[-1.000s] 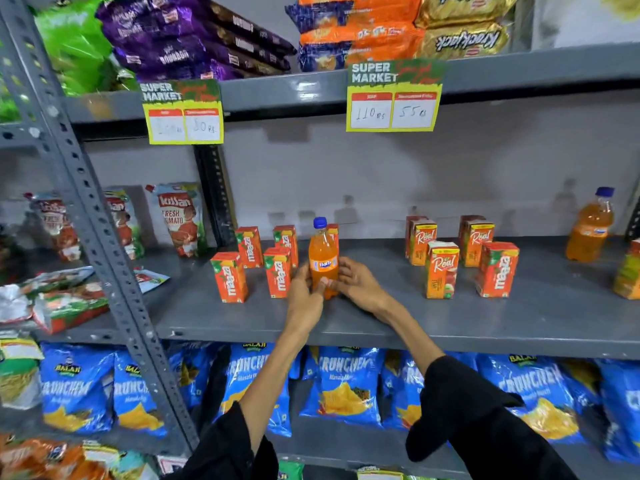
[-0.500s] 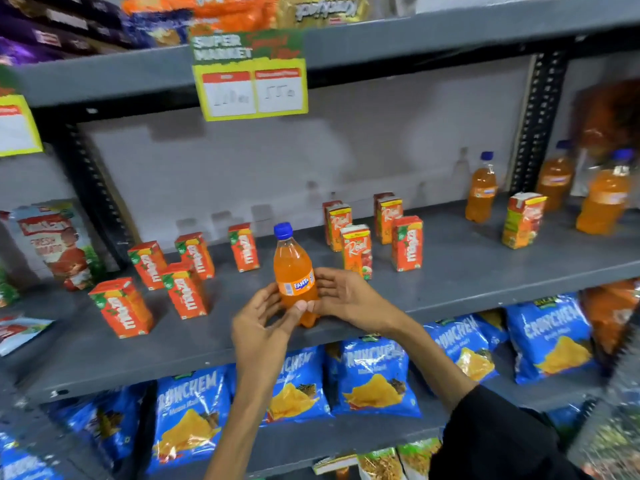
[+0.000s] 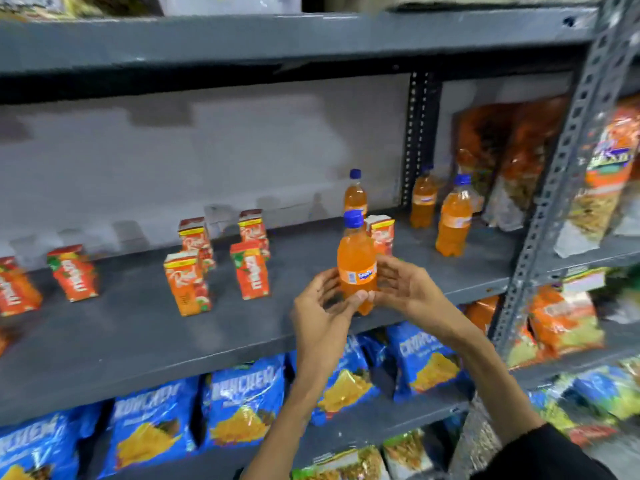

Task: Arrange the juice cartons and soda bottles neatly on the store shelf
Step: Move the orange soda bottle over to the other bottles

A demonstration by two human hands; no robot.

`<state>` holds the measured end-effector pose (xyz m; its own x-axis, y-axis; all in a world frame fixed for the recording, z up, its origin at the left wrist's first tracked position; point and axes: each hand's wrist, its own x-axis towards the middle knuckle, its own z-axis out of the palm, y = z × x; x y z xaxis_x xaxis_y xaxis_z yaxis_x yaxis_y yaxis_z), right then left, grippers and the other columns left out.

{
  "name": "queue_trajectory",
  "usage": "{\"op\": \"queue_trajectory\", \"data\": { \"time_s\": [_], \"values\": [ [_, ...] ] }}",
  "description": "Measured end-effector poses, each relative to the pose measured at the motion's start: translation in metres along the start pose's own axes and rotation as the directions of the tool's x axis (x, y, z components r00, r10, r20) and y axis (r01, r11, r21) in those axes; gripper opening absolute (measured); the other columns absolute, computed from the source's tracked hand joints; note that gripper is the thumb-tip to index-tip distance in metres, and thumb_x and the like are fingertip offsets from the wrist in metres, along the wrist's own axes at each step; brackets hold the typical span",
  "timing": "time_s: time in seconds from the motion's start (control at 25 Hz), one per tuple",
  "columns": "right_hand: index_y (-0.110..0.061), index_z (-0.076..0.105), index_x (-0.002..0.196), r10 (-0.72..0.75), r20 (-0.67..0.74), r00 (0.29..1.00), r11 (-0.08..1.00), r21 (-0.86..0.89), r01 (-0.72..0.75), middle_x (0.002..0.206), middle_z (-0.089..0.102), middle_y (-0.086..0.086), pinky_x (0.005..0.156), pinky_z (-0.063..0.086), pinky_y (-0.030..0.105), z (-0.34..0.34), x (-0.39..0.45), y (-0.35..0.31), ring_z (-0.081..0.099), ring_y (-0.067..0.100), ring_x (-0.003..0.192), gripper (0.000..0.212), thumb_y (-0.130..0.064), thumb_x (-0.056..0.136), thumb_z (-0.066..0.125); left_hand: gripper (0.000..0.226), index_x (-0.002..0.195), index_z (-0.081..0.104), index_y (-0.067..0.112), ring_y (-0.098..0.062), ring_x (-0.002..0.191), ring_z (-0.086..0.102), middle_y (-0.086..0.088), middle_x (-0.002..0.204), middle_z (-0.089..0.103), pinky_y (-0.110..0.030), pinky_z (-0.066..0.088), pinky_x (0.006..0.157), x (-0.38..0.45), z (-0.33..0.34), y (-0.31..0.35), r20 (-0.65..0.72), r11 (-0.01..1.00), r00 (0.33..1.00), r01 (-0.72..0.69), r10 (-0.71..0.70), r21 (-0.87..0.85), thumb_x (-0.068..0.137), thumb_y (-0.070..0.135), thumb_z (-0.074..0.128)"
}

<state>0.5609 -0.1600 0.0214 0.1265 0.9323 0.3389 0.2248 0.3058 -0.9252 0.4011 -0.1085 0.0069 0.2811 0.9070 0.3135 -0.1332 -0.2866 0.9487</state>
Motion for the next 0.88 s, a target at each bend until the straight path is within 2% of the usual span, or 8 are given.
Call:
{"op": "queue_trajectory", "data": {
  "time_s": [0.08,0.16,0.36,0.52,0.6,0.68,0.8,0.88],
  "values": [
    [-0.012,0.055,0.128,0.001,-0.051,0.999,1.000,-0.031,-0.002,0.119,0.071,0.003,0.092,0.054,0.025,-0.041,0.002,0.015,0.068,0.010,0.109,0.050,0.006,0.083,0.068,0.043,0.106,0.066,0.029,0.001,0.093,0.073,0.011,0.101,0.075,-0.019,0.059,0.083,0.016,0.045,-0.010,0.032,0.999,0.999,-0.006,0.005,0.033,0.078,0.000,0.082],
    [-0.013,0.056,0.128,0.006,-0.102,0.995,0.999,-0.049,-0.011,0.117,0.073,0.003,0.093,0.054,0.031,-0.075,0.009,0.032,0.069,0.015,0.110,0.049,0.009,0.085,0.066,0.045,0.117,0.066,0.022,-0.003,0.098,0.073,0.008,0.105,0.075,-0.024,0.059,0.090,0.030,0.083,-0.018,0.047,0.998,0.999,-0.014,0.011,0.068,0.080,0.003,0.080],
    [-0.009,0.052,0.134,0.009,-0.149,0.989,0.997,-0.068,-0.019,0.123,0.070,0.011,0.101,0.052,0.043,-0.121,0.035,0.055,0.067,0.024,0.117,0.048,0.004,0.090,0.063,0.038,0.126,0.065,0.019,0.000,0.104,0.066,0.008,0.115,0.071,-0.023,0.054,0.096,0.058,0.146,-0.022,0.059,0.992,0.998,0.000,-0.007,0.128,0.090,0.008,0.072],
    [-0.010,0.047,0.140,0.021,-0.172,0.985,0.995,-0.091,-0.038,0.127,0.067,0.002,0.104,0.051,0.030,-0.128,0.052,0.065,0.064,0.013,0.121,0.051,0.007,0.093,0.056,0.039,0.133,0.059,0.024,-0.015,0.123,0.062,0.003,0.128,0.067,-0.036,0.053,0.105,0.074,0.171,-0.031,-0.015,0.965,0.998,0.065,-0.063,0.253,0.096,0.017,0.065],
    [-0.014,0.043,0.141,0.037,-0.183,0.982,0.992,-0.109,-0.058,0.126,0.063,-0.009,0.098,0.051,0.017,-0.127,0.056,0.068,0.061,0.005,0.121,0.054,0.008,0.093,0.054,0.042,0.139,0.054,0.024,-0.018,0.127,0.059,0.002,0.132,0.065,-0.041,0.052,0.108,0.074,0.175,-0.032,-0.029,0.957,0.996,0.085,-0.080,0.276,0.098,0.016,0.061],
    [-0.016,0.040,0.142,0.043,-0.179,0.983,0.985,-0.155,-0.071,0.128,0.060,-0.011,0.090,0.050,0.008,-0.127,0.058,0.071,0.060,-0.002,0.118,0.056,0.008,0.094,0.053,0.047,0.144,0.049,0.022,-0.019,0.131,0.057,0.000,0.137,0.062,-0.040,0.048,0.111,0.071,0.176,-0.029,-0.011,0.957,0.997,0.077,-0.078,0.279,0.099,0.015,0.059],
    [-0.013,0.036,0.149,0.034,-0.165,0.986,0.953,-0.291,-0.082,0.145,0.054,0.003,0.096,0.043,0.005,-0.124,0.057,0.071,0.051,0.014,0.135,0.061,0.008,0.094,0.053,0.056,0.153,0.036,0.019,-0.022,0.139,0.049,-0.003,0.148,0.053,-0.039,0.043,0.113,0.068,0.176,-0.021,0.012,0.941,0.993,0.105,-0.115,0.321,0.101,0.018,0.056],
    [-0.015,0.034,0.150,-0.025,-0.214,0.977,0.913,-0.403,-0.064,0.143,0.055,0.003,0.104,0.042,0.016,-0.118,0.052,0.070,0.050,0.017,0.135,0.063,0.003,0.094,0.055,0.060,0.156,0.031,0.021,-0.023,0.142,0.047,-0.002,0.151,0.051,-0.040,0.042,0.114,0.064,0.173,-0.018,0.036,0.937,0.991,0.108,-0.127,0.333,0.102,0.022,0.056]
  ]
}}
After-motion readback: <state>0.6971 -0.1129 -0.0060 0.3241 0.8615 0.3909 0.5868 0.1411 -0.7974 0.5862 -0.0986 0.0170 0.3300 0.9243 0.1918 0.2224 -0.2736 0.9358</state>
